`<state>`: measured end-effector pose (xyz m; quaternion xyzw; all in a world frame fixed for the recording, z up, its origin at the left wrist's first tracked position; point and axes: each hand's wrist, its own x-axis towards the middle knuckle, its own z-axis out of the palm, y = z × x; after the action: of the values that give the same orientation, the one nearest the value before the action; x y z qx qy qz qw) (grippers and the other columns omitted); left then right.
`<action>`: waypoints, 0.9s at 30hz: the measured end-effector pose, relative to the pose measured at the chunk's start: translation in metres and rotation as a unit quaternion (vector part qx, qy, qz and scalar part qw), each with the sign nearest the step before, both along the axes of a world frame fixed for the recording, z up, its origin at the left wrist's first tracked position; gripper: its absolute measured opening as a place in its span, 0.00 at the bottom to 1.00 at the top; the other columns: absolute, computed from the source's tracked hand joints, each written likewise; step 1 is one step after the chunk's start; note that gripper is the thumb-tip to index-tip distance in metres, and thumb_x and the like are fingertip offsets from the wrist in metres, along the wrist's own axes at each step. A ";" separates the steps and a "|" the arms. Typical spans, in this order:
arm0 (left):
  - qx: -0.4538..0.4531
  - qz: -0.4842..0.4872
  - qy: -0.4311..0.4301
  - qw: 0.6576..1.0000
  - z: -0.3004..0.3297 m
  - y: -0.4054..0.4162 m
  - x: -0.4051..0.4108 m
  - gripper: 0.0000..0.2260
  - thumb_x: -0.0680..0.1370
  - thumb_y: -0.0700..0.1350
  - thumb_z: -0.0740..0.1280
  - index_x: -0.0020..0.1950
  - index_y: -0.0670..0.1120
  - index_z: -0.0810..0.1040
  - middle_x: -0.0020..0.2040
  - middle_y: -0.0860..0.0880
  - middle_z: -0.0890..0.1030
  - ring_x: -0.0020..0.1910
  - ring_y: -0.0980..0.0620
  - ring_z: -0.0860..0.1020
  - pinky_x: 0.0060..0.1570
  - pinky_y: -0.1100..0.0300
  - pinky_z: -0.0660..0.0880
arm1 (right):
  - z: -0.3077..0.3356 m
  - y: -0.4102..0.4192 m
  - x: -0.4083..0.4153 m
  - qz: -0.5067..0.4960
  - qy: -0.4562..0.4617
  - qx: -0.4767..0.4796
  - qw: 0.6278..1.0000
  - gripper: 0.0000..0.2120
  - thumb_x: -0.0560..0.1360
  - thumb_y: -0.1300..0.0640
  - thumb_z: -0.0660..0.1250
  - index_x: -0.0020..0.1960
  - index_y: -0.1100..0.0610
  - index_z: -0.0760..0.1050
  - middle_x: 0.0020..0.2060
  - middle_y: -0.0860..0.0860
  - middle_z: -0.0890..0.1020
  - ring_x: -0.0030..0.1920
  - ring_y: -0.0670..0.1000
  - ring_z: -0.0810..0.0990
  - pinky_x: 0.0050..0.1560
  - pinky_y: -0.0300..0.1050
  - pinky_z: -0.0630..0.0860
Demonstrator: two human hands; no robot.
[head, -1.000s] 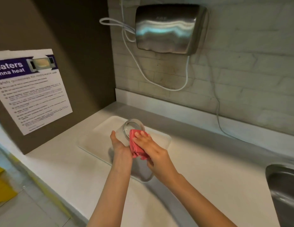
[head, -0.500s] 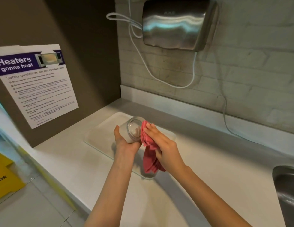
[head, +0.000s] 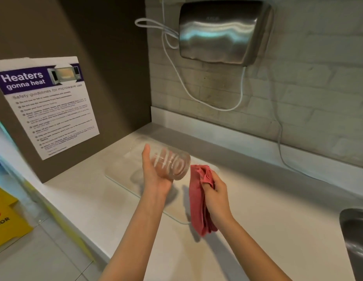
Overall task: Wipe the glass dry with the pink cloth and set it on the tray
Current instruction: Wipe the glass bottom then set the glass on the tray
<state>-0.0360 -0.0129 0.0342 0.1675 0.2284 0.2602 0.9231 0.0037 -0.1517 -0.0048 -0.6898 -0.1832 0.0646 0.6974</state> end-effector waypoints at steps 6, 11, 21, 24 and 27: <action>0.253 -0.050 -0.003 0.966 0.002 -0.013 0.001 0.28 0.66 0.56 0.68 0.64 0.49 0.71 0.57 0.46 0.81 0.57 0.49 0.81 0.54 0.44 0.78 | 0.012 0.002 0.010 0.163 0.396 0.217 0.877 0.09 0.78 0.63 0.60 0.54 0.63 0.78 0.43 0.60 0.84 0.40 0.55 0.84 0.38 0.47 0.82; 0.379 -0.037 0.038 0.924 -0.007 -0.001 0.002 0.25 0.63 0.53 0.76 0.58 0.55 0.74 0.54 0.48 0.82 0.57 0.49 0.78 0.56 0.52 0.74 | 0.018 -0.003 0.017 0.179 0.348 0.197 0.899 0.10 0.79 0.63 0.59 0.56 0.63 0.76 0.42 0.61 0.84 0.39 0.56 0.83 0.38 0.47 0.82; 0.552 -0.013 0.100 0.828 -0.026 0.019 0.008 0.32 0.61 0.50 0.79 0.59 0.60 0.67 0.55 0.57 0.78 0.57 0.56 0.76 0.49 0.63 0.74 | 0.027 -0.040 0.047 0.116 0.279 0.183 0.935 0.06 0.78 0.62 0.60 0.51 0.58 0.76 0.33 0.52 0.85 0.33 0.49 0.84 0.32 0.43 0.81; 0.589 -0.024 0.134 0.797 -0.034 0.019 0.015 0.35 0.62 0.48 0.81 0.63 0.57 0.66 0.56 0.58 0.76 0.59 0.54 0.75 0.56 0.56 0.74 | 0.024 -0.045 0.052 0.095 0.271 0.181 0.941 0.06 0.78 0.62 0.61 0.50 0.58 0.77 0.34 0.52 0.85 0.34 0.50 0.84 0.32 0.43 0.81; 0.614 -0.043 0.157 0.772 -0.041 0.019 0.023 0.38 0.61 0.49 0.81 0.64 0.56 0.64 0.55 0.56 0.74 0.60 0.50 0.74 0.57 0.54 0.74 | 0.020 -0.050 0.055 0.080 0.263 0.180 0.945 0.06 0.78 0.62 0.61 0.49 0.58 0.78 0.35 0.52 0.84 0.34 0.49 0.84 0.31 0.42 0.80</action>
<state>-0.0128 0.0064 -0.0065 0.7466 0.1543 0.2754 0.5855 0.0587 -0.2016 0.0153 -0.4941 -0.0566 0.2648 0.8262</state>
